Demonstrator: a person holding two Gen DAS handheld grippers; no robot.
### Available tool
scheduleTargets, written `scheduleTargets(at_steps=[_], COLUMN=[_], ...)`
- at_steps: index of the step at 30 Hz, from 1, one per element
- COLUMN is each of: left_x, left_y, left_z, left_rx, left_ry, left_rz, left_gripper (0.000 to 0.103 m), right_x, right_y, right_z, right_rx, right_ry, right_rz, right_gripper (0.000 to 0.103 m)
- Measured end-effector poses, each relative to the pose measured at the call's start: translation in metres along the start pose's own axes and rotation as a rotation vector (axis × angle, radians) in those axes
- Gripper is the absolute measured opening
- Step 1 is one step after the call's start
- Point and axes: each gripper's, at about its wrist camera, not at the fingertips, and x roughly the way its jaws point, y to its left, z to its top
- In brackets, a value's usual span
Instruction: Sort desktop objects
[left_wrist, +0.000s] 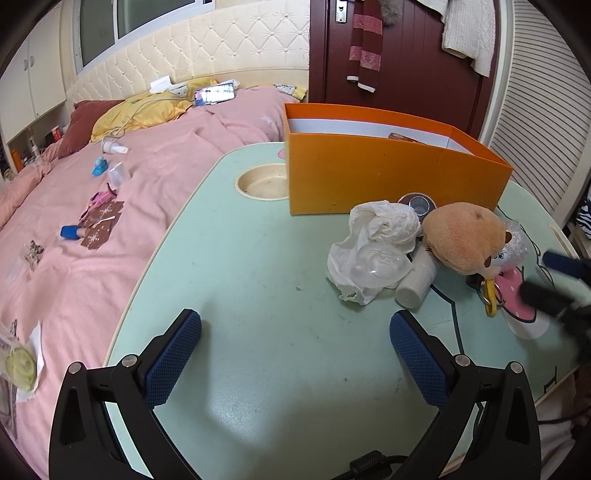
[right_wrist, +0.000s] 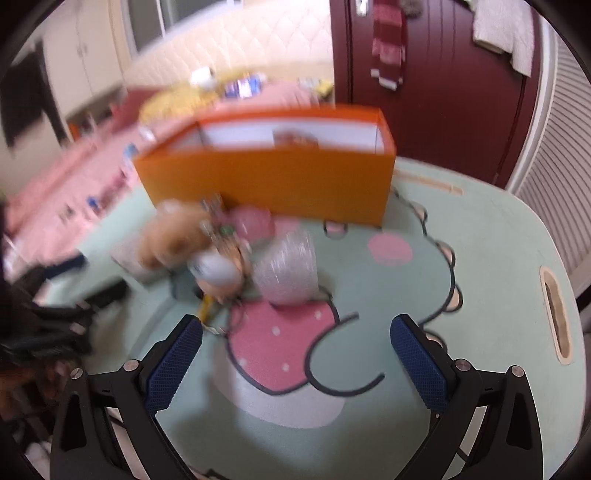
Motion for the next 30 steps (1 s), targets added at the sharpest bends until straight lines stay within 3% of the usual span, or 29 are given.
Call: scheduleTargets(at_steps=[4,6,8,12,14,16,20,27,30], left_x=[0.000,0.000,0.000,0.000,0.000,0.000,-0.003,-0.034,-0.033], left_y=[-0.001,-0.001,-0.001,0.000,-0.001,-0.001,-0.002,-0.022,-0.046], left_z=[0.000,0.000,0.000,0.000,0.000,0.000,0.004,0.032,0.047], left_rx=[0.000,0.000,0.000,-0.001,-0.001,0.000,0.018,0.044,0.115], left_ry=[-0.001,-0.001,-0.001,-0.001,0.000,0.006,0.046,-0.084,-0.093], left_rz=[0.000,0.000,0.000,0.000,0.000,-0.002,-0.046,-0.209,-0.250], left_gripper=[0.102,0.102,0.102,0.102,0.102,0.102,0.102,0.095,0.084], right_x=[-0.016,-0.011,-0.001,0.023,0.028,0.032,0.033,0.034,0.033], right_y=[0.003,0.002,0.003,0.007,0.014,0.023,0.024,0.030,0.025], right_z=[0.012,0.020,0.025,0.014,0.006,0.001,-0.010,-0.021,-0.018], right_rx=[0.050,0.078,0.102,0.130,0.063,-0.007,0.017,0.049,0.071], right_ry=[-0.093,-0.085,-0.054,0.029,0.035,0.033,0.023,0.017,0.020], right_rz=[0.038,0.058,0.036,0.003,-0.064,-0.116,-0.096,-0.068,-0.048], right_gripper=[0.100,0.087,0.065,0.051,0.033,0.033,0.032,0.033,0.032])
